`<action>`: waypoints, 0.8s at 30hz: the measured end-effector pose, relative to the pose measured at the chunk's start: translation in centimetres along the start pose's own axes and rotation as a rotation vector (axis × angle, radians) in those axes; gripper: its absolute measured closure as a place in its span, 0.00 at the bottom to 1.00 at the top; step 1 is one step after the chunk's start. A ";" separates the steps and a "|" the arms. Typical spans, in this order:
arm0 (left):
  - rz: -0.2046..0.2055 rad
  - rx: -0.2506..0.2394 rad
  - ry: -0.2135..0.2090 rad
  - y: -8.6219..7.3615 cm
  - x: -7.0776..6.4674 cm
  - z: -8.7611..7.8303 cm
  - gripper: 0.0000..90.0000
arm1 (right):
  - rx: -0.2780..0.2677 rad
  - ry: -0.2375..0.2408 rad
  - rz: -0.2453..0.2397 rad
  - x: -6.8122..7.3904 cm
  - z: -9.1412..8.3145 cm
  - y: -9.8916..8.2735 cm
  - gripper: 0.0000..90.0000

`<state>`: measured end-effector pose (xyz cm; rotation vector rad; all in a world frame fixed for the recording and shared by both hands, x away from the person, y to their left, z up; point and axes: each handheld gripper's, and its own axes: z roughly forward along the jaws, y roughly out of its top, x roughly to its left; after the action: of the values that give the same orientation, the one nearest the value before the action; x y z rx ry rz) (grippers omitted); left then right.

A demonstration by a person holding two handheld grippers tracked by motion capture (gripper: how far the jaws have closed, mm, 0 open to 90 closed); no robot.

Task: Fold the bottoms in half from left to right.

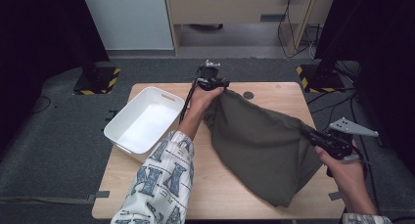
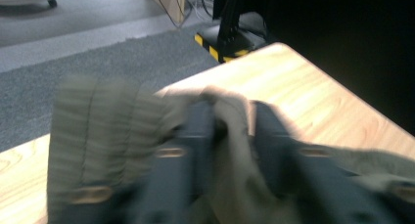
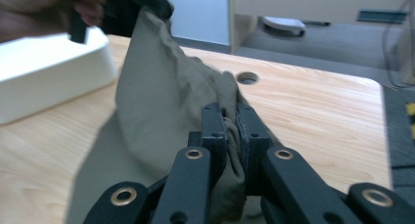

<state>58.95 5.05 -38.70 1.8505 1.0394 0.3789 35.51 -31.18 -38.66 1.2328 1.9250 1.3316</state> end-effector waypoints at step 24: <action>0.046 -0.065 -0.046 -4.6 -2.6 -8.2 0.24 | 0.156 -0.137 0.033 -5.6 2.3 -4.2 0.93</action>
<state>49.90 8.64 -38.05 1.8196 0.9443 0.3908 38.30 -35.51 -43.94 1.3978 1.9491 1.0987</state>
